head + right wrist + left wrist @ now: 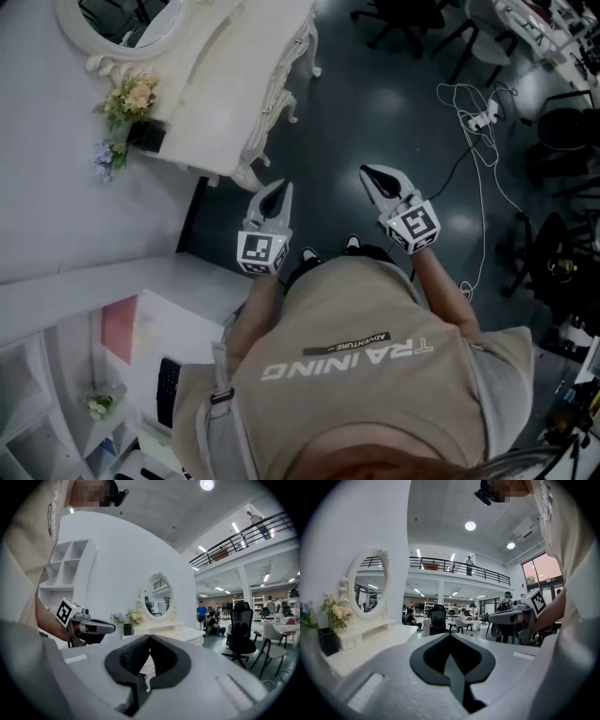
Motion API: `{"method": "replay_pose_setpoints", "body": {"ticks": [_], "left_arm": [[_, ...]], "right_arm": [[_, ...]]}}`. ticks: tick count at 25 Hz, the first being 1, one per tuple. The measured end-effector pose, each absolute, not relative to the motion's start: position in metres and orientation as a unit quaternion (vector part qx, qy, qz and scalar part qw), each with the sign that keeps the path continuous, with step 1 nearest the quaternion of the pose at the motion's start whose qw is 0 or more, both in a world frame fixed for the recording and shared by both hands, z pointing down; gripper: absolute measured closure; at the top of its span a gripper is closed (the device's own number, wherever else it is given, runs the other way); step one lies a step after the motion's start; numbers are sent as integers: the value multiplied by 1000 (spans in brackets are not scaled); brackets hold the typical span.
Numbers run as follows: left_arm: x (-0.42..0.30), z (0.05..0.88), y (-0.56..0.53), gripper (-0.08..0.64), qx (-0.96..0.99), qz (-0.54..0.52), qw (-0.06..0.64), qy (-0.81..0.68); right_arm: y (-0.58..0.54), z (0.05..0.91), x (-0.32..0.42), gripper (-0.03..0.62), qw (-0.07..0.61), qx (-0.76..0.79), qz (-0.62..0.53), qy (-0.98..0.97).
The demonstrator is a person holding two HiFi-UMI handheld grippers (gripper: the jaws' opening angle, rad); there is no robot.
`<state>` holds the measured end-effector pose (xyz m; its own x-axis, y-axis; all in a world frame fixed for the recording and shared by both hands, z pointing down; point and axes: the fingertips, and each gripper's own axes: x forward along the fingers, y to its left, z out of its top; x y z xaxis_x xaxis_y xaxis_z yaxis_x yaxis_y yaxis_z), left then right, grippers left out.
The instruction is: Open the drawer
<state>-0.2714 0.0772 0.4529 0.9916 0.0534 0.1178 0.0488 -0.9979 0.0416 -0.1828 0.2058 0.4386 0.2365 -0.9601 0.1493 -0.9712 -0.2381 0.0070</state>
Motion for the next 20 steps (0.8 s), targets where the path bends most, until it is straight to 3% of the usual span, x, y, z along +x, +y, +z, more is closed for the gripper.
{"method": "replay_pose_setpoints", "body": {"ticks": [6,11,20], "left_arm": [[-259,476,71,554,995,73,34,62],[-241,482,65,554,990,74,103,67],[-155,490,52,554,990,114,71,44]], "right_arm": [[210,463,-180,589,42,817,82,-569],[210,481,-171,589,62,815,100,-568],[194,495,-64,589,18,811,103,-575]]}}
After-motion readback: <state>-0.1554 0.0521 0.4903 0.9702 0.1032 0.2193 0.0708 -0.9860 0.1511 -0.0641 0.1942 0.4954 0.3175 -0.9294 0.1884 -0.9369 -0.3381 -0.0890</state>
